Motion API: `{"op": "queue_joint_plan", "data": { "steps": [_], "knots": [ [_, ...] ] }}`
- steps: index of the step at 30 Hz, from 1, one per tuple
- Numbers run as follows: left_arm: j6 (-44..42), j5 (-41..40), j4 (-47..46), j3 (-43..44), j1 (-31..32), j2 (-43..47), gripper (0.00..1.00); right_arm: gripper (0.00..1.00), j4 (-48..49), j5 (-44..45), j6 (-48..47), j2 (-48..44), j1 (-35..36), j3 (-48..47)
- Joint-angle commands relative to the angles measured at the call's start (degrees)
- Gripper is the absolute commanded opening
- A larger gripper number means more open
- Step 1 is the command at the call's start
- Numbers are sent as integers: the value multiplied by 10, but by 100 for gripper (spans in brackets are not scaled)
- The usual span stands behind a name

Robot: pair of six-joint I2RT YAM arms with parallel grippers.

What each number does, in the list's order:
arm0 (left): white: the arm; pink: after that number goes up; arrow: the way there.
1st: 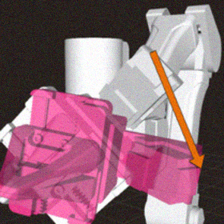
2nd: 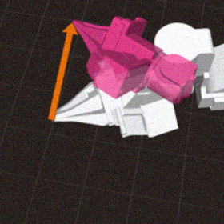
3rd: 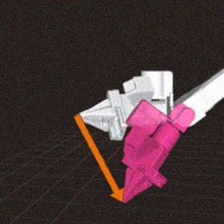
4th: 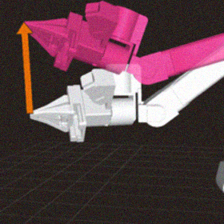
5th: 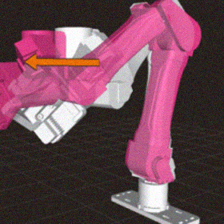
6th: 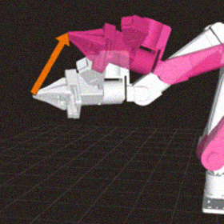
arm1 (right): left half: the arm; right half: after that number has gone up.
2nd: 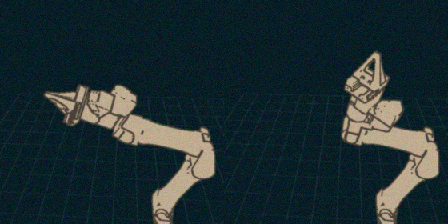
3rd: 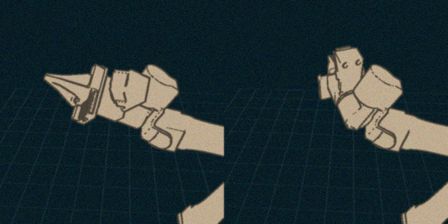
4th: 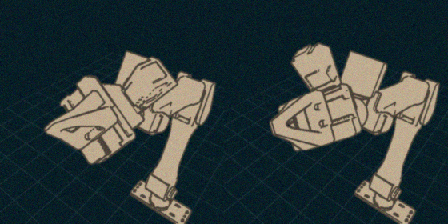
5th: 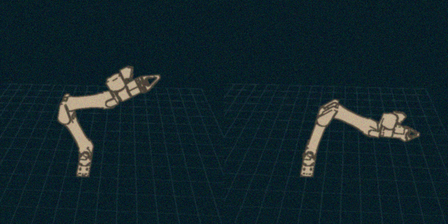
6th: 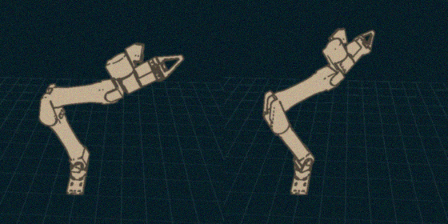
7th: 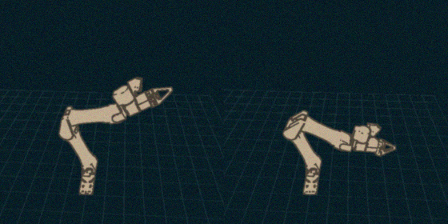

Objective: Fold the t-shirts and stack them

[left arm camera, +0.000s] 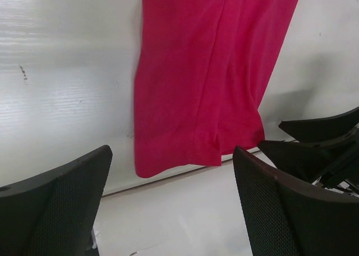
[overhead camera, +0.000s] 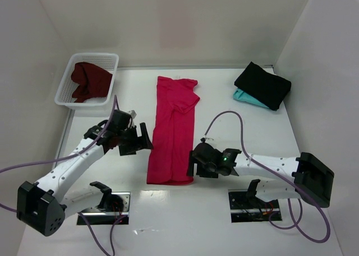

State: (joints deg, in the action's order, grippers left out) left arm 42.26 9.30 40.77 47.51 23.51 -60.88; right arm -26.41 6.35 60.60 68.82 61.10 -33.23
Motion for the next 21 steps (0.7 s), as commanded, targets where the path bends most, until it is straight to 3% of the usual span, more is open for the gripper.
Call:
{"op": "queue_joint_plan", "data": {
  "steps": [1,4,7,12,14,15,21],
  "knots": [
    [28,34,-37,-8,6,0,95,86,61,-12,-7,4,0,7],
    [34,29,-28,-29,11,-6,94,84,82,-18,-12,43,0,-7],
    [51,42,-28,-40,16,-6,91,72,99,-32,-25,73,0,-13],
    [56,42,-28,-40,22,-19,90,42,99,-44,-31,113,0,-25],
    [56,42,-28,-40,27,-27,90,35,99,-44,-31,113,0,-25],
    [56,42,-28,-40,27,-35,90,20,99,-44,-31,113,0,-25],
    [62,55,-28,-51,44,-35,89,0,60,-27,-2,89,0,-12]
  ]
}}
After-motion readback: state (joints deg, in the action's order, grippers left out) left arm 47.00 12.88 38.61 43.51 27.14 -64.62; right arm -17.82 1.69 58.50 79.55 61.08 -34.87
